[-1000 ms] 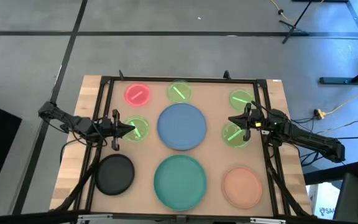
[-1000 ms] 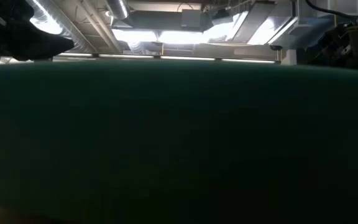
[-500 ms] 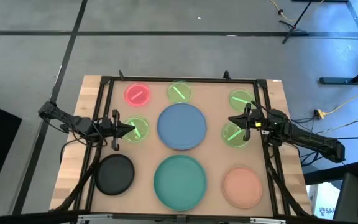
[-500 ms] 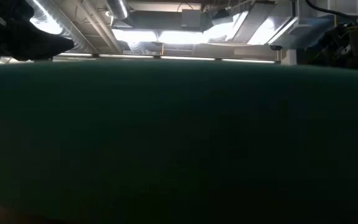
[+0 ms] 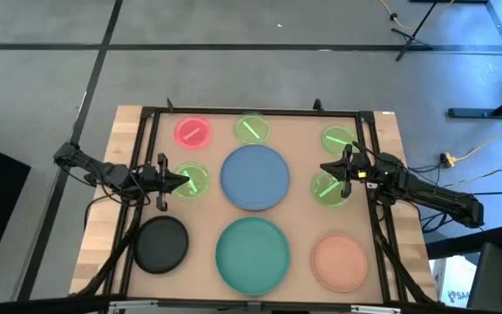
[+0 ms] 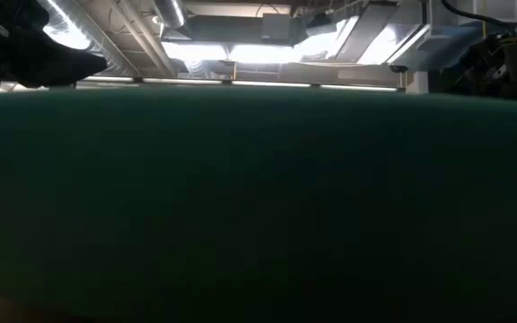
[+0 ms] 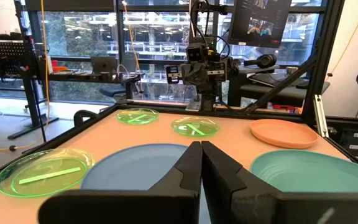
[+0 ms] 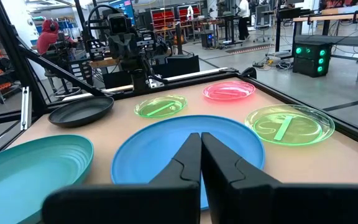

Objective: Stack plastic plates

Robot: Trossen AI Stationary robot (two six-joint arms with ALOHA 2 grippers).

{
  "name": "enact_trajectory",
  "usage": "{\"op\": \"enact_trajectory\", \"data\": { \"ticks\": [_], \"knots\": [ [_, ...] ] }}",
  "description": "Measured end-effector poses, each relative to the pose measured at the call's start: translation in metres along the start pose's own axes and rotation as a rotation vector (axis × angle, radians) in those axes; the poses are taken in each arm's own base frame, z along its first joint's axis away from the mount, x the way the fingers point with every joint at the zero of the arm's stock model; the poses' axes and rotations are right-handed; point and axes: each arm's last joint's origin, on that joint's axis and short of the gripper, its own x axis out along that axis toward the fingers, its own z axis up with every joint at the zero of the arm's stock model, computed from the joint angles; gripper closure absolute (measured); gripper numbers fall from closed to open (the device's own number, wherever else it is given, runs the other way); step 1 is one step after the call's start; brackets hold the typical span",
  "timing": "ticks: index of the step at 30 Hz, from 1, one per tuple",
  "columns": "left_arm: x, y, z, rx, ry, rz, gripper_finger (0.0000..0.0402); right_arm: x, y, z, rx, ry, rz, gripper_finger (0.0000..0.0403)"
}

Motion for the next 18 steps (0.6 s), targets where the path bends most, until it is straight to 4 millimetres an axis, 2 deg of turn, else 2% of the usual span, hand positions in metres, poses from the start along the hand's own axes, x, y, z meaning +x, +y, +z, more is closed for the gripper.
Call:
{"op": "enact_trajectory", "data": {
  "ticks": [8, 18],
  "knots": [
    [-0.0001, 0.0030, 0.0001, -0.001, -0.003, 0.103, 0.0398, 0.0000, 0.0000, 0.0002, 0.000, -0.001, 0.000, 0.0398],
    [-0.0001, 0.0029, 0.0004, -0.003, -0.005, 0.100, 0.0398, 0.0000, 0.0000, 0.0004, 0.002, -0.004, 0.000, 0.0398]
  ]
}}
